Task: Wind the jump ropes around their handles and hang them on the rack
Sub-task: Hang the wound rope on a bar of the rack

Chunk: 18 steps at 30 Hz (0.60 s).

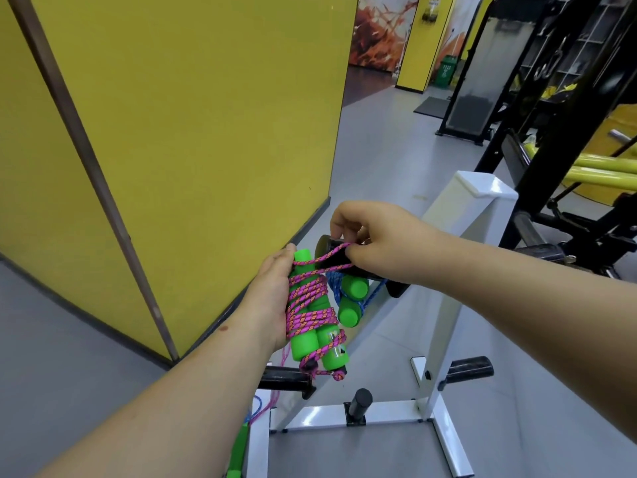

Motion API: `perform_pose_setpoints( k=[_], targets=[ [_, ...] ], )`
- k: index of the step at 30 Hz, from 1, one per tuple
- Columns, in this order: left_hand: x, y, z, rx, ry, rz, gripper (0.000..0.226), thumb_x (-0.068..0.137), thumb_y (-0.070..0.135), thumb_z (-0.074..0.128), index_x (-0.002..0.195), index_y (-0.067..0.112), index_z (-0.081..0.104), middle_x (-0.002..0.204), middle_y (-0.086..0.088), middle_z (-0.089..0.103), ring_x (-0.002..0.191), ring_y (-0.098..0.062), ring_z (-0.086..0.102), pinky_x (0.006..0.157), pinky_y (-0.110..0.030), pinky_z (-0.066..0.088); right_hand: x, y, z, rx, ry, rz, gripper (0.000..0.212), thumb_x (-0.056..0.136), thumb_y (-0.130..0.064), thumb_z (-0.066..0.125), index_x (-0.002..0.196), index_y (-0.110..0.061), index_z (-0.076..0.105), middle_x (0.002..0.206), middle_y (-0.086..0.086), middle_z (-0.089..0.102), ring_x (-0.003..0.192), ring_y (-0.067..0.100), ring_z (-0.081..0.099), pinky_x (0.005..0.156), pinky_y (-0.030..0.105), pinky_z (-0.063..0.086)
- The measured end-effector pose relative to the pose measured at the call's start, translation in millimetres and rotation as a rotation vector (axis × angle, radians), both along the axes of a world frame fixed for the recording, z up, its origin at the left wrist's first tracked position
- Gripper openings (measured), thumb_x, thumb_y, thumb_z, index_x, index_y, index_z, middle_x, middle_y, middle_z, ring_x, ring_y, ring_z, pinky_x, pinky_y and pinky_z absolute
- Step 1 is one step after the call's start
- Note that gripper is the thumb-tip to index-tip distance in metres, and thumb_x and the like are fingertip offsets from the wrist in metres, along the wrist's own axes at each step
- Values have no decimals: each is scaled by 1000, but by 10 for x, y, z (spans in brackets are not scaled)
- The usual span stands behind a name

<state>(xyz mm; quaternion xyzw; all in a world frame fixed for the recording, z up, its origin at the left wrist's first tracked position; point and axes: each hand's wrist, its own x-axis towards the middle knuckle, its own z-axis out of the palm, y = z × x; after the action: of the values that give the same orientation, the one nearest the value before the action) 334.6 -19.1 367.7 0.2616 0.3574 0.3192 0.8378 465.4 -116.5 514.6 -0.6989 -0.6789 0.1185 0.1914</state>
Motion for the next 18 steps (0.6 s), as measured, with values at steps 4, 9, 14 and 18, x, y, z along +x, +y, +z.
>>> perform_pose_setpoints(
  k=[4,9,14,18],
  targets=[
    [46,44,5,-7,-12,-24,37,92,45,71,122,25,59,117,-25,71,104,-49,70,88,-77,48,15,71,-35,32,25,-51,28,88,-5,48,85,-29,61,85,-2,62,69,8,52,70,33,50],
    [96,119,-68,-30,4,-99,48,92,47,70,130,22,58,120,-26,71,105,-50,70,89,-76,48,-23,136,-38,-42,-68,-126,35,91,-11,43,107,-27,69,91,-12,58,80,11,53,67,25,41],
    [169,101,-129,-64,13,-200,61,89,49,73,139,20,53,128,-26,67,111,-48,67,90,-67,52,-25,60,47,-207,-207,-101,38,93,-14,42,120,-25,67,117,1,60,101,22,57,84,33,50],
    [171,62,-72,-81,11,-252,61,94,47,69,142,12,54,124,-25,69,103,-43,72,81,-56,58,24,-3,119,-300,-391,-34,29,101,-29,46,121,-20,64,122,2,52,105,23,56,92,39,48]
  ],
)
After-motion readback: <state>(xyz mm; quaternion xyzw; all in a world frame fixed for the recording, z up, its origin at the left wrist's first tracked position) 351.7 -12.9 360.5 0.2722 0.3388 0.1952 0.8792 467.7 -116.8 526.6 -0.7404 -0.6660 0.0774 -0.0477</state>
